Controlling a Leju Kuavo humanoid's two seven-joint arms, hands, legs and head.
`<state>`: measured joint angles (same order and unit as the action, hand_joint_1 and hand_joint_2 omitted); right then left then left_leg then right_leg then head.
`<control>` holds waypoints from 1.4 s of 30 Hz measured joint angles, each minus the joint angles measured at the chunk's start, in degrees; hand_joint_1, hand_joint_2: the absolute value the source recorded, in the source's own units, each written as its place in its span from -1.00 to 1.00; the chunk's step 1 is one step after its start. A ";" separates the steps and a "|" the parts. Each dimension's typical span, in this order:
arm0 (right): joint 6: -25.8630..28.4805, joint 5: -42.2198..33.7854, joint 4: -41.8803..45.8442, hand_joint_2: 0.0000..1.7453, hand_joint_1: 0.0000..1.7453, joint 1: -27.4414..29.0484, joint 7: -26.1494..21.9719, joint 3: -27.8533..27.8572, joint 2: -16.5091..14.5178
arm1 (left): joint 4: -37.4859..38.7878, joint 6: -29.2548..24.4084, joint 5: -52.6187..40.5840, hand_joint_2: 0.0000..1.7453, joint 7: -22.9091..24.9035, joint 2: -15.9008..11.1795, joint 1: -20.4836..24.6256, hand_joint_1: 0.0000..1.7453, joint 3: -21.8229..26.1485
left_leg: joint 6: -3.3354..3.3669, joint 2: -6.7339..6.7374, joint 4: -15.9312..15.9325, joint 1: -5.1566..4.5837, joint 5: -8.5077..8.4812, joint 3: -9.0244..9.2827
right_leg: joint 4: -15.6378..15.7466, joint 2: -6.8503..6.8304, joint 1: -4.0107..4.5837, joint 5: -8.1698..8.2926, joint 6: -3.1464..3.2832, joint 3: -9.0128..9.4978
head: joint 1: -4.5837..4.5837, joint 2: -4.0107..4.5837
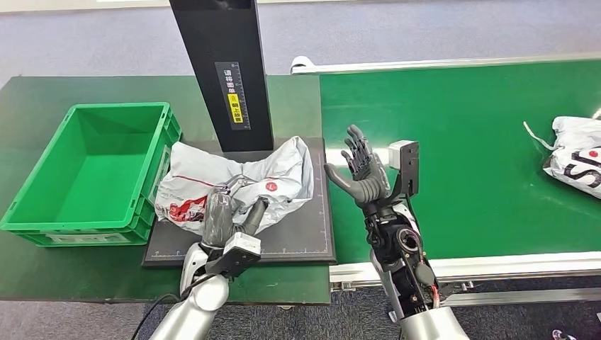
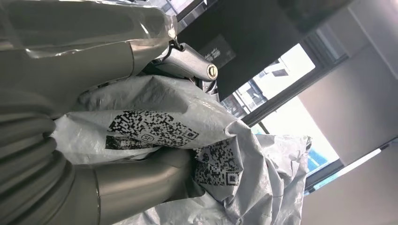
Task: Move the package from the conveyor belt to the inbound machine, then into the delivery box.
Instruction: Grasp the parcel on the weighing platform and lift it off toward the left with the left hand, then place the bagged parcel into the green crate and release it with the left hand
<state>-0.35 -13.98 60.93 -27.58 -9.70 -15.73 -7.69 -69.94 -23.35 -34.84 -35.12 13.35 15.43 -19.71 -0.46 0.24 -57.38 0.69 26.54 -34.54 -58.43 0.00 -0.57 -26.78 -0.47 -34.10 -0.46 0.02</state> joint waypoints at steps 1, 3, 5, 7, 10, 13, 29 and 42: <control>0.01 -0.11 -0.21 1.00 -1.00 -0.06 0.00 -0.03 0.00 | -0.54 -0.23 0.21 1.00 -0.27 0.00 -0.21 1.00 0.01 | 0.00 0.00 0.00 0.00 0.00 0.00 | 0.00 0.00 0.00 0.00 0.00 0.00 | -0.01 0.00; 0.01 -0.48 -0.61 1.00 -1.00 -0.18 -0.01 -0.28 0.01 | -1.77 -2.45 1.54 1.00 -1.84 -0.01 -0.70 1.00 0.01 | 0.00 0.01 0.00 0.00 0.00 0.00 | 0.00 0.00 0.00 0.00 0.00 0.00 | -0.01 0.00; 0.00 -1.17 -1.06 1.00 -1.00 -0.39 -0.10 -0.89 0.05 | -3.97 -7.84 3.57 1.00 -3.80 -0.12 -1.26 1.00 -0.21 | 0.00 0.02 0.00 0.00 0.00 0.00 | 0.00 0.00 0.00 0.00 0.00 -0.01 | 0.00 0.00; -0.04 -1.95 -1.63 1.00 -1.00 -0.73 -0.34 -1.67 0.17 | -7.32 -12.82 4.19 1.00 -4.63 -0.29 -1.82 1.00 -0.46 | 0.00 0.01 0.00 0.00 0.00 0.00 | 0.00 0.00 0.00 0.00 0.00 -0.01 | 0.01 0.01; -0.26 -2.91 -2.61 1.00 -1.00 -1.40 -1.05 -2.90 0.45 | -13.41 -14.49 1.65 1.00 -4.81 -0.06 -2.90 1.00 -0.27 | 0.00 0.01 0.00 0.00 0.00 -0.01 | 0.00 0.00 0.01 0.00 0.00 -0.02 | 0.01 0.01; -0.42 -3.79 -3.50 1.00 -1.00 -1.96 -1.83 -4.00 0.86 | -17.43 -14.50 -2.89 1.00 -4.82 0.97 -3.46 1.00 1.22 | 0.00 0.01 0.00 0.00 0.00 0.00 | 0.01 0.00 0.00 0.00 0.00 -0.02 | 0.00 0.01; -0.09 -2.27 -7.50 1.00 -1.00 -3.51 -3.51 -8.48 1.27 | -0.39 -14.52 -44.63 1.00 12.20 5.35 12.91 1.00 35.87 | -0.03 0.09 0.00 0.03 -0.07 0.06 | -0.03 0.02 0.05 0.09 0.10 -0.01 | 0.00 0.01; -0.78 -1.48 -9.09 1.00 -1.00 -4.16 -3.28 -9.23 1.27 | 5.26 -14.52 -48.83 1.00 23.78 3.55 15.83 0.35 40.04 | -0.03 0.06 0.00 0.04 -0.07 0.05 | -0.02 0.02 0.05 0.09 0.10 -0.01 | 0.01 0.00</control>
<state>-1.13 -15.45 51.84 -31.73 -12.98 -24.96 -6.43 -64.68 -37.88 -83.66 -11.35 16.91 31.26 20.32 -0.49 0.30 -57.38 0.73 26.46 -34.49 -58.45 0.01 -0.52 -26.69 -0.37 -34.12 -0.46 0.01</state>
